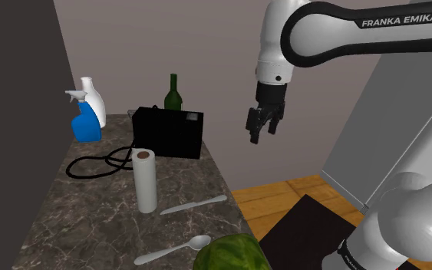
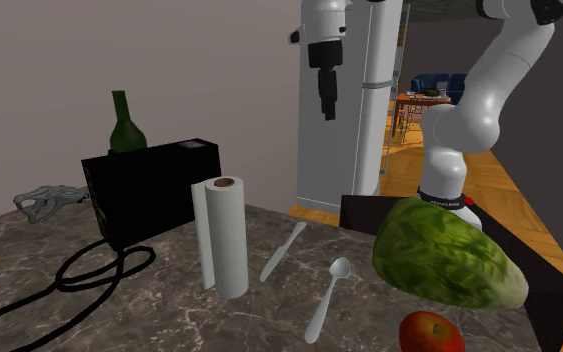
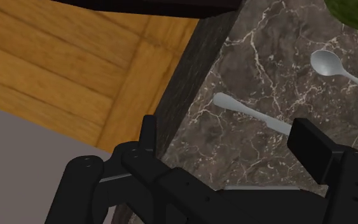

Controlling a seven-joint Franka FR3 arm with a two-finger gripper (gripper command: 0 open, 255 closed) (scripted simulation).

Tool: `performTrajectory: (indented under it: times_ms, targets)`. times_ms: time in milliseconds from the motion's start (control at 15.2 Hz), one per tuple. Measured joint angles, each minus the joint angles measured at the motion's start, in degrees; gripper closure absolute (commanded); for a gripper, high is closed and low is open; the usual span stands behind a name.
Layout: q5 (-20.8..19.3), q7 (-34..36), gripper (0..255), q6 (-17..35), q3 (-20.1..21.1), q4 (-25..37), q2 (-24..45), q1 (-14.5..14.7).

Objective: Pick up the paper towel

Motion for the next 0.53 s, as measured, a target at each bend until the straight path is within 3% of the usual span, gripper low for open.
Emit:
performTrajectory:
  times_ms: [528]
  targets:
    - [-0.02, 11.74, 0, 3.23, 8.02, 11.08, 13.89, 1.74]
